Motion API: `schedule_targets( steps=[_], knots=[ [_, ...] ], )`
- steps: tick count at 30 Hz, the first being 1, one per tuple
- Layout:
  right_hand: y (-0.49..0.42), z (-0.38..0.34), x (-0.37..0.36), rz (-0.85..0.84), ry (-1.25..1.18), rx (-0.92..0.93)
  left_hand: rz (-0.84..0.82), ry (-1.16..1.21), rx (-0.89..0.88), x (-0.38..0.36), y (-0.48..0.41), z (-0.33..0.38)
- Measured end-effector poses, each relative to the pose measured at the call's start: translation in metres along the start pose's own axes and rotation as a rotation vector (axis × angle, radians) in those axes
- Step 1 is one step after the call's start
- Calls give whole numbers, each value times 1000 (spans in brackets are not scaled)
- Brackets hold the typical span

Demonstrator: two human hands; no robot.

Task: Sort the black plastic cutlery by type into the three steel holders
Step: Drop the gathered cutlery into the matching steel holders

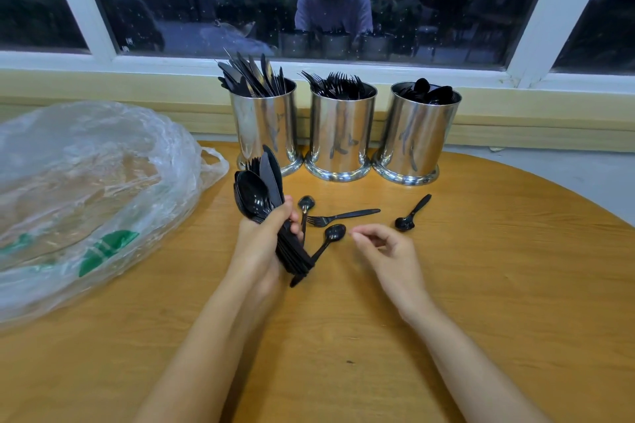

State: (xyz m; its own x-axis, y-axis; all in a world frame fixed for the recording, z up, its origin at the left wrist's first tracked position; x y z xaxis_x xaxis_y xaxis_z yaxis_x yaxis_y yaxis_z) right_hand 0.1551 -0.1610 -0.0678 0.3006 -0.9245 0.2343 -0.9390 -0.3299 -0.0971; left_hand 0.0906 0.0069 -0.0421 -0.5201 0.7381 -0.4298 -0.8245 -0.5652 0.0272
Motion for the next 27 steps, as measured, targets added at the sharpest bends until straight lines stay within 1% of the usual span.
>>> schedule_targets(
  steps=[4,8,11,15,20,24,27],
  knots=[
    [0,4,-9,-88,307,95,22,-123,-86,28,-10,14],
    [8,-2,-32,-299,667,230,75,-118,-99,48,-10,8],
    [12,-7,-37,-352,866,280,69,-102,-89,49,-9,3],
    [11,-8,-29,-234,936,228,53,-96,-82,47,-5,1],
    [12,-6,-20,-98,904,121,48,-106,-56,41,0,-2],
    [11,-6,-13,-62,886,113,47,-122,-29,39,2,-6],
    [8,-2,-9,-46,947,134,36,-90,3,37,1,-9]
  ],
)
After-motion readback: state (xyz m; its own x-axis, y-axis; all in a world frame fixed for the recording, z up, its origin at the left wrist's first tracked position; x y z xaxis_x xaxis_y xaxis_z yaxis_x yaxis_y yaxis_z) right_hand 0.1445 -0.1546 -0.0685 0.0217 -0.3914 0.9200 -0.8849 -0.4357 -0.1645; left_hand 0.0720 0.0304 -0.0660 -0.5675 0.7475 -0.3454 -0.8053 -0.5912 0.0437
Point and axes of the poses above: each hand's wrist, its own y-axis away from the middle knuckle, its own x-axis out of the back of the hand, z = x × y, the point moved 2 cm from there along -y, towards the middle knuckle, and after that the axes turned 6 degrees about -x, right-handed, at the moved point
